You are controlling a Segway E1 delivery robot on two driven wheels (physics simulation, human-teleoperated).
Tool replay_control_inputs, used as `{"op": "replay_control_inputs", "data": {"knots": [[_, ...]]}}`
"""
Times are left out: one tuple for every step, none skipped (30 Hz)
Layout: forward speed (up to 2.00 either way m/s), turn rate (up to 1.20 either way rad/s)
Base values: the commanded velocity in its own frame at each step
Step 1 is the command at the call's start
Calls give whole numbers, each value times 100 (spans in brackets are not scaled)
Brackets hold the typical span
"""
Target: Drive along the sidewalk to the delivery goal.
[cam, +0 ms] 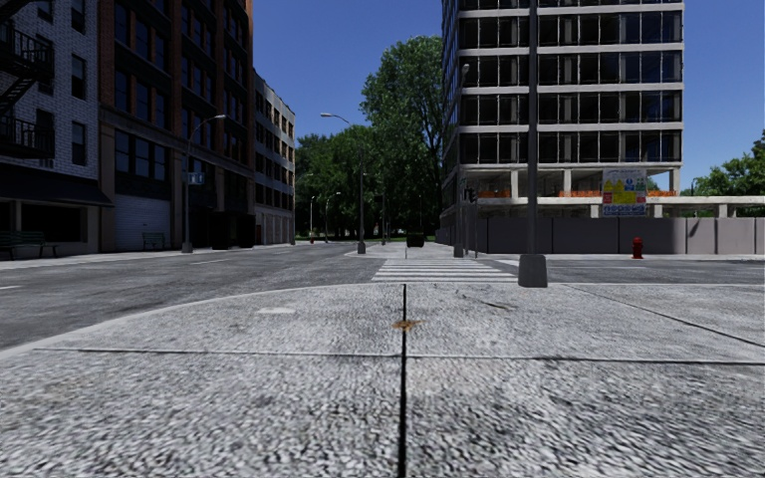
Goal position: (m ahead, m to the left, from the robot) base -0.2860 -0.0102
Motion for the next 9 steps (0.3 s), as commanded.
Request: {"op": "replay_control_inputs", "data": {"knots": [[0,0],[0,0],[0,0],[0,0],[0,0],[0,0],[0,0],[0,0],[0,0]]}}
